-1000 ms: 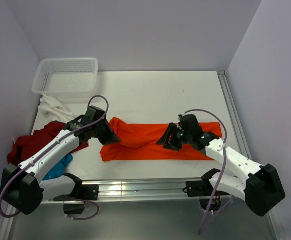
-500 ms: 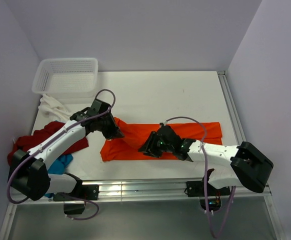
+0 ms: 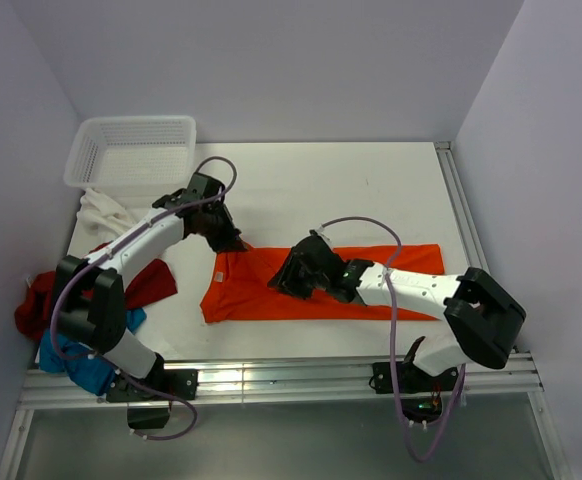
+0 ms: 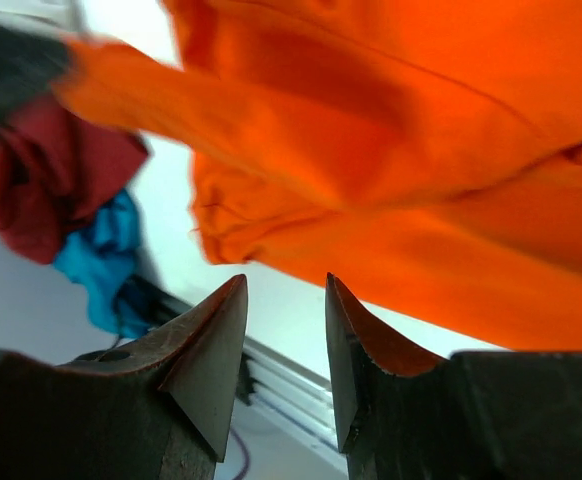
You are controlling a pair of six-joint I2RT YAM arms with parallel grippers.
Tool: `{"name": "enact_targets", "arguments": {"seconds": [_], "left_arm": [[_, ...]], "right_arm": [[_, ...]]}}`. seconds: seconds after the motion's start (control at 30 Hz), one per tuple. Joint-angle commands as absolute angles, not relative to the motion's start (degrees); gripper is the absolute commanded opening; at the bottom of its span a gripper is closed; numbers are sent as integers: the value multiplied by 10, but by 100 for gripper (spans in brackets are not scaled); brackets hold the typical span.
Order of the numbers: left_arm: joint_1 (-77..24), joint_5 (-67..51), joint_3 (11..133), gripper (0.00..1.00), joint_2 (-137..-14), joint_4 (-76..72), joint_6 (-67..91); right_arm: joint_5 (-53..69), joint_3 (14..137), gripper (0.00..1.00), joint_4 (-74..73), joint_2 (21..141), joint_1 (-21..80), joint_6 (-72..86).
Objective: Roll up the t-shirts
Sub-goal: Fold the tshirt
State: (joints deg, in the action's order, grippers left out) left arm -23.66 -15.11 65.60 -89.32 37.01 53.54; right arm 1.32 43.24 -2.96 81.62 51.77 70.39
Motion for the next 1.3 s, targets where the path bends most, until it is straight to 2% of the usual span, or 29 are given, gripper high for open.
{"name": "enact_targets", "arguments": {"seconds": [0.0, 0.33, 0.6, 0.73, 1.03, 1.27], "left_arm": [[-226, -149, 717, 0, -920, 351, 507], [-221, -158, 802, 0, -1023, 345, 494], [-221, -158, 813, 0, -1049, 333, 497], [-221, -160, 818, 0, -1063, 330, 496], [-221, -160, 831, 0, -1086, 330, 489], [-221, -169, 824, 0, -1090, 323, 493]], "right_arm": [[-20, 462, 44, -76, 823, 521, 684], [-45, 542, 48, -169, 878, 515, 626], [-56, 598, 40, -235, 940, 501, 613], [-48, 620, 40, -256, 976, 492, 604], [-52, 675, 48, -288, 1025, 491, 594], [-42, 703, 49, -289, 1048, 486, 598]]}}
